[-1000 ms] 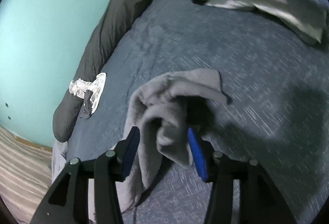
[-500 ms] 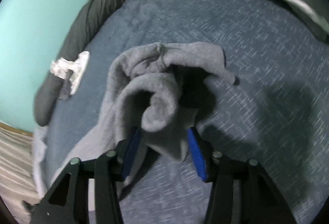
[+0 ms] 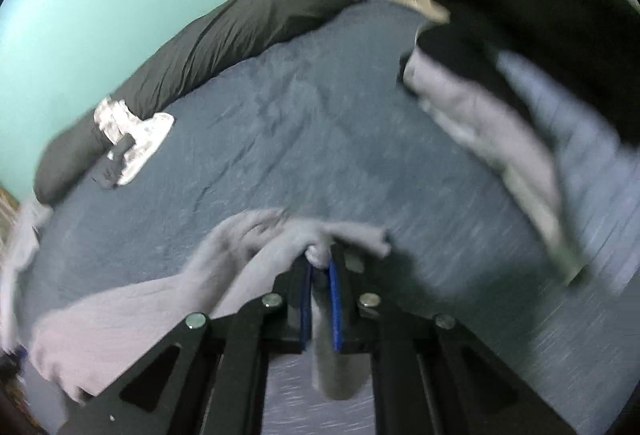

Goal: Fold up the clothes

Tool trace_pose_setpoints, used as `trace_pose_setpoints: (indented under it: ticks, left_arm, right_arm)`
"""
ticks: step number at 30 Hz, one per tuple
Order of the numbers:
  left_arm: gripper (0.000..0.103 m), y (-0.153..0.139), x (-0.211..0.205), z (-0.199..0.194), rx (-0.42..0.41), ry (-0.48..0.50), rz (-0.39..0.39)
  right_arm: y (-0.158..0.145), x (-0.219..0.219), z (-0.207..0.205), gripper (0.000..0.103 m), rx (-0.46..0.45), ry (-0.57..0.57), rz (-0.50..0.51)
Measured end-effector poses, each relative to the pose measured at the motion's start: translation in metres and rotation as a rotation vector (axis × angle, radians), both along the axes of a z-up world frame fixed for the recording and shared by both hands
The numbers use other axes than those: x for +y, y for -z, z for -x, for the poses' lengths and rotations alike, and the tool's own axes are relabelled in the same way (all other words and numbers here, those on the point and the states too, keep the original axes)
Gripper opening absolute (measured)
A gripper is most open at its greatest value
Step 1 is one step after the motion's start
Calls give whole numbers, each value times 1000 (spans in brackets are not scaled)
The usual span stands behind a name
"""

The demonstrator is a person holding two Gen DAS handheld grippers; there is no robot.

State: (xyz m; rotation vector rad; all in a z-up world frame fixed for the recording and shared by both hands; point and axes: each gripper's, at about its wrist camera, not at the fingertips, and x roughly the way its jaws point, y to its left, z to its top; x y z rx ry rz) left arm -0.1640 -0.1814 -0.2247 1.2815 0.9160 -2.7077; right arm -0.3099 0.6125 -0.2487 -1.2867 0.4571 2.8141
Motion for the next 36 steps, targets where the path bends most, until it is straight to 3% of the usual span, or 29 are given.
trace_pose_setpoints:
  ticks: [2,6,9,16,19,21,23,27,29,33,36]
  left_arm:
    - [28,0,1,0,0,2,1]
    - [28,0,4,1,-2,6,3]
    - [28,-1,6,2,-3,9,5]
    - [28,-9,11,4,9,19,11]
    - [28,-10,13,4,11,21,8]
    - [28,-11,14,4,11,23,6]
    - [28,-11,16,4,10,26,4]
    - [28,-14,19,4,14,35,1]
    - [28,-16,19,3,15,38,5]
    - [28,-18,19,3,17,37,10]
    - [28,-18,17,3,16,34,10]
  right_arm:
    - [-6,-1,3,6,3,-67,-79]
    - [11,-5,-2,6,-53,-177,-106]
    - [39,-7,-12,6,-133,-226,-69]
    - [58,0,-39,12,-153,-285,101]
    - [48,13,-55,28,-90,-241,190]
    - [46,29,-64,30,-42,-171,257]
    - [49,40,-64,30,-56,-102,263]
    - [69,49,-58,31,-150,1,246]
    - [81,45,-54,44,-211,21,244]
    - [100,31,-45,44,-299,28,205]
    - [103,26,-43,44,-313,44,187]
